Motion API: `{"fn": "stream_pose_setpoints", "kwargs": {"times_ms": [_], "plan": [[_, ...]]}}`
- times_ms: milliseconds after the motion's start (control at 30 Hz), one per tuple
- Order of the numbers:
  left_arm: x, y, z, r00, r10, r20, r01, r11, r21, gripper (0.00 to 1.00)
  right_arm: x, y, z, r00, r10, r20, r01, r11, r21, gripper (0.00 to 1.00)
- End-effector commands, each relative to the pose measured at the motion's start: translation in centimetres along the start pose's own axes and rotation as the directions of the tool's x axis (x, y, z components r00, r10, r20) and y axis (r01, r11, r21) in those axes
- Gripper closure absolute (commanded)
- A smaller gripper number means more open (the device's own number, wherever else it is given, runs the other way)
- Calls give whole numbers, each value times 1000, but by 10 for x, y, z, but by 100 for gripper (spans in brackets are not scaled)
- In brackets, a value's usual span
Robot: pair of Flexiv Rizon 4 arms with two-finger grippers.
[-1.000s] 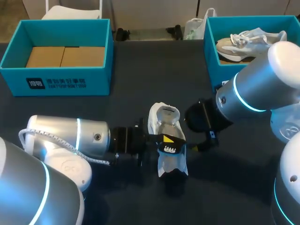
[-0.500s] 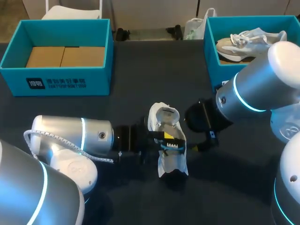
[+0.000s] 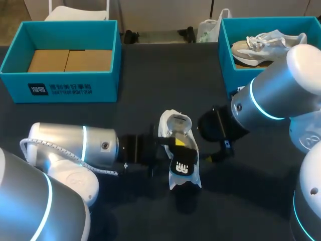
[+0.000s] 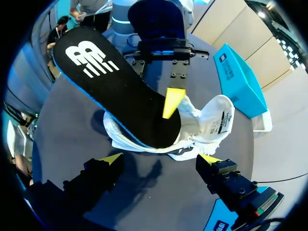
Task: Take the shoe out of the shoebox, open the shoe tongue, remove and reinsert the insole, then place the shoe into the shoebox
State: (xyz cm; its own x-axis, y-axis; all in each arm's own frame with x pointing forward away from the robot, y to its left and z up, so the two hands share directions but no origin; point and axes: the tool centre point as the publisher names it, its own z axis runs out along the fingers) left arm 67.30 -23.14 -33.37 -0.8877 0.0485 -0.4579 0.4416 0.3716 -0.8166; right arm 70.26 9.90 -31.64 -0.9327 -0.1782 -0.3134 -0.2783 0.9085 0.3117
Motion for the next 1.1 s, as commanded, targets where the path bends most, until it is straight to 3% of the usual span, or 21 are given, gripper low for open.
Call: {"fn": "stream_pose_setpoints", "kwargs": {"times_ms": [33, 267, 567, 600, 633, 667, 733, 900, 1067, 1100], "plan": [[-3, 4, 6, 1000, 21, -11, -22, 1000, -9, 100, 1, 0, 0, 1000, 0, 2, 0, 1000, 1, 0], [-7, 18, 17, 997, 72, -15, -72, 996, -47, 100, 1, 0, 0, 1000, 0, 2, 0, 1000, 1, 0], [-11, 27, 12, 997, 72, -16, -73, 994, -84, 100, 1, 0, 0, 1000, 0, 2, 0, 1000, 1, 0], [-10, 25, 10, 997, 71, -15, -72, 994, -83, 98, 1, 0, 0, 1000, 0, 2, 0, 1000, 1, 0], [-10, 22, 9, 998, 67, -14, -68, 995, -79, 75, 1, 0, 0, 1000, 0, 2, 0, 1000, 1, 0], [-10, 18, 7, 998, 58, -11, -59, 996, -68, 63, 1, 0, 0, 1000, 0, 2, 0, 1000, 1, 0], [-10, 9, 3, 998, 56, -9, -57, 997, -54, 60, 1, 0, 0, 1000, 0, 2, 0, 1000, 1, 0], [-7, -1, -1, 999, 50, -10, -50, 998, -29, 69, 1, 0, 0, 1000, 0, 2, 0, 1000, 1, 0], [-2, -2, 4, 998, 50, -25, -51, 998, -28, 100, 1, 0, 0, 1000, 0, 2, 0, 1000, 1, 0], [-2, 0, 5, 998, 50, -26, -51, 998, -29, 100, 1, 0, 0, 1000, 0, 2, 0, 1000, 1, 0]]}}
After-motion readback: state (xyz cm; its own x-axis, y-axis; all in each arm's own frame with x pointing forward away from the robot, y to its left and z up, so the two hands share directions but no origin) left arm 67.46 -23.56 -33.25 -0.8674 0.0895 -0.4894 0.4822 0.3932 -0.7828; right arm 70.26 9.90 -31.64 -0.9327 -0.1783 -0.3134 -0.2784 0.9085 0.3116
